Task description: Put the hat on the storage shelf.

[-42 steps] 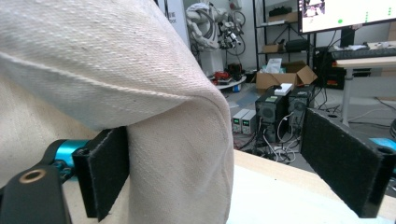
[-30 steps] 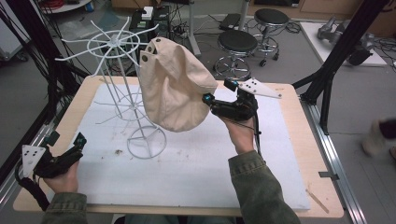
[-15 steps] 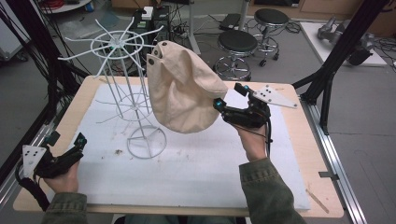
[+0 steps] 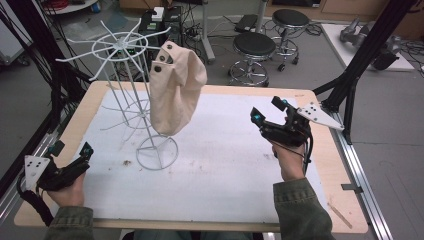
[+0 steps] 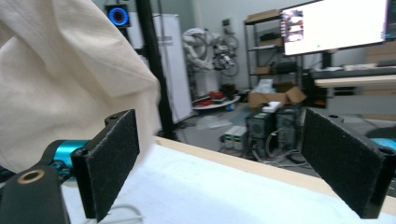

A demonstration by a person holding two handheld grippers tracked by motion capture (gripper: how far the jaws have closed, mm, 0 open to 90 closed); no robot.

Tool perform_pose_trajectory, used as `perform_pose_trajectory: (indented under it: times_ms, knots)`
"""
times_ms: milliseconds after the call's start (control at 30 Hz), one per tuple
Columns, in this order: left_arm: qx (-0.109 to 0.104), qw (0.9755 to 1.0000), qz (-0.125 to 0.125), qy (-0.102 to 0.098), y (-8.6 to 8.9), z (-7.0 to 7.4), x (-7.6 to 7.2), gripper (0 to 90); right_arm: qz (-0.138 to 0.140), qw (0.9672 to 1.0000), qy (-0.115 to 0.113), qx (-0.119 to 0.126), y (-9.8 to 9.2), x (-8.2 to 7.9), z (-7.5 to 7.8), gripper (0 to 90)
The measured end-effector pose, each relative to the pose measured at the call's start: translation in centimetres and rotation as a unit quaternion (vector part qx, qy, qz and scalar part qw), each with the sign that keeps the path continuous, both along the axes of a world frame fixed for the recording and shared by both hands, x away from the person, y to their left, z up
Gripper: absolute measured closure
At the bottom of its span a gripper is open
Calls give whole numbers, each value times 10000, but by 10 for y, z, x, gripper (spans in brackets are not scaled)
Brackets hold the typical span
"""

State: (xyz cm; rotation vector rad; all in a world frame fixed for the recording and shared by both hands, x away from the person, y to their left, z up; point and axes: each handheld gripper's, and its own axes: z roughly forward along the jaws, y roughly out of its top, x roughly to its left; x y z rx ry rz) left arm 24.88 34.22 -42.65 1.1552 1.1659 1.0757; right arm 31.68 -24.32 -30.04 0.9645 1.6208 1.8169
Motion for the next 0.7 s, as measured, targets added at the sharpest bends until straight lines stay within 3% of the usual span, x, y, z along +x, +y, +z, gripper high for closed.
perform_pose_trajectory:
  times_ms: [300, 400, 533, 667, 700]
  knots:
    - [5, 10000, 1, -8, -1, 0, 0, 143, -556, 9984, -54, -121, -21, -14, -14, 111]
    - [4, 10000, -1, -4, -1, 0, -1, 143, -692, 9972, 84, -278, -24, -18, -19, 112]
    - [-3, 10000, -5, -10, -2, 0, -1, 143, -843, 9957, 34, -379, -26, -25, -28, 112]
    - [-16, 10000, -2, -9, -2, 0, -1, 143, -982, 9929, 308, -594, -28, -29, -36, 112]
    - [-16, 10000, -2, -9, -2, 0, -1, 143, -1007, 9931, 191, -570, -30, -31, -39, 112]
